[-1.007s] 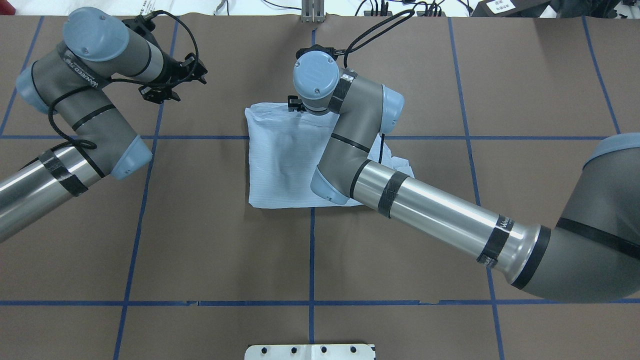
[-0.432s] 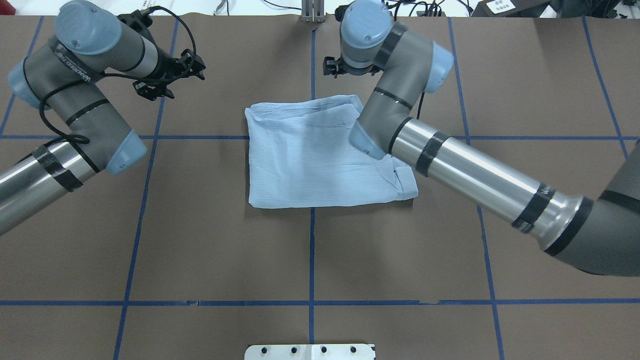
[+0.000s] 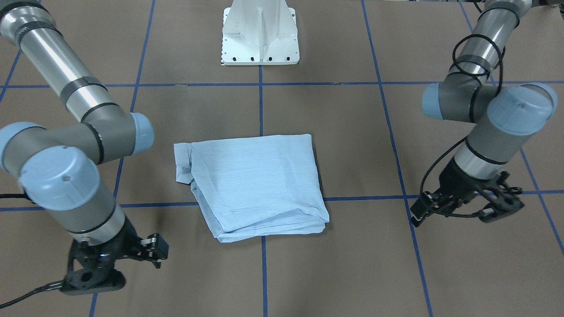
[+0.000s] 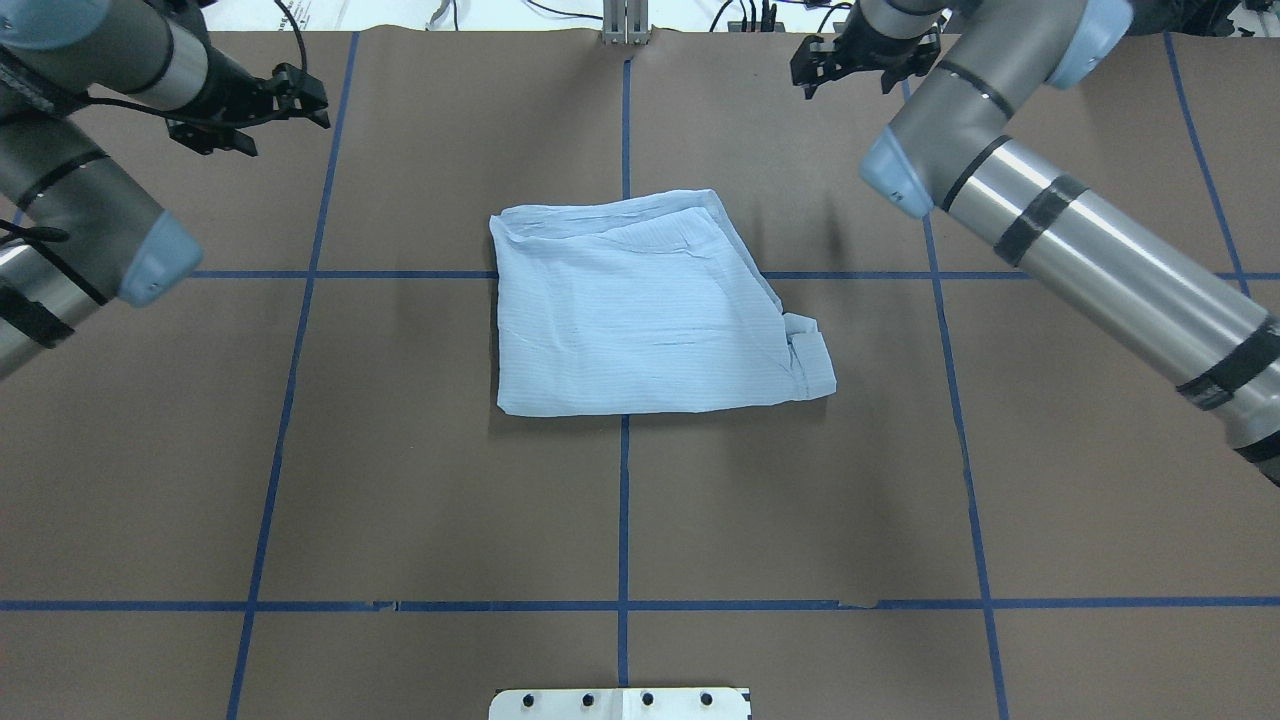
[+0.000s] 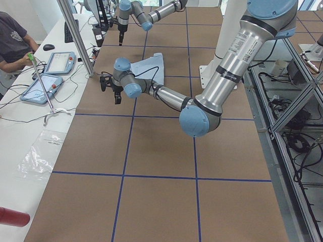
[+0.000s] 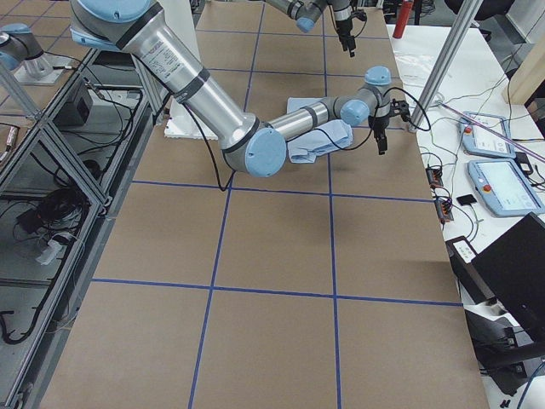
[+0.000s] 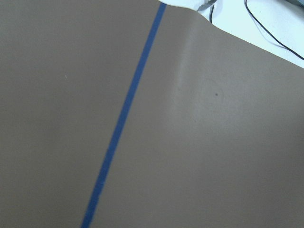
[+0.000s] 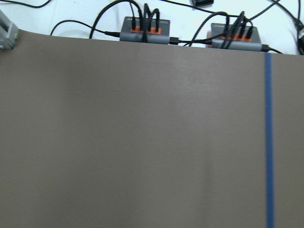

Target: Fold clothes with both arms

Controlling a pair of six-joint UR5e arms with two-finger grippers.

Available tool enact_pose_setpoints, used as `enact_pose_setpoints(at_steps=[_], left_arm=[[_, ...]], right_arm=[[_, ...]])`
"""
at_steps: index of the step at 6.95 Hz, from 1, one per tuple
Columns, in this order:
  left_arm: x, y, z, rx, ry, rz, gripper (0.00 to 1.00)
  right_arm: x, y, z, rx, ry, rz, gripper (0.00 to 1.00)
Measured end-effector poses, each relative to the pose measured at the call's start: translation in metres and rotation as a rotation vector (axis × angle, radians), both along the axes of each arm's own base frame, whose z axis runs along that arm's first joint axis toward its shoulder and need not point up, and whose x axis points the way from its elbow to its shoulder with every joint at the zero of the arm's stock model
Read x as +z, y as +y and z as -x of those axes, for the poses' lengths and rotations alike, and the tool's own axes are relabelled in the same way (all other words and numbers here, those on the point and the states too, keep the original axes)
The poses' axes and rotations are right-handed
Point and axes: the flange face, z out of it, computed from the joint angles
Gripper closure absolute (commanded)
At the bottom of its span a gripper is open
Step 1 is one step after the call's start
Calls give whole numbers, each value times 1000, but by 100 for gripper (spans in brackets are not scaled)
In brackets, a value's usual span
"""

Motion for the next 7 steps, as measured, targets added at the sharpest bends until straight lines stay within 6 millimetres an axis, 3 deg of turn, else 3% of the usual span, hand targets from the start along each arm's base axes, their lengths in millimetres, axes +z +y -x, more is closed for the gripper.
enact_pose_setpoints(at_steps=[2, 5, 6, 7], left_arm=[[45, 4, 98, 91, -80, -142, 1], [135, 39, 235, 223, -239, -323, 0], [159, 54, 266, 227, -261, -326, 0], [175, 66, 279, 230, -260, -319, 0]], right_arm=[[39, 12, -100, -38, 52, 13, 0], [142, 57, -240, -113, 40, 21, 0], [177, 75, -286, -136, 3, 33, 0], [210, 97, -319, -136, -33, 60, 0]])
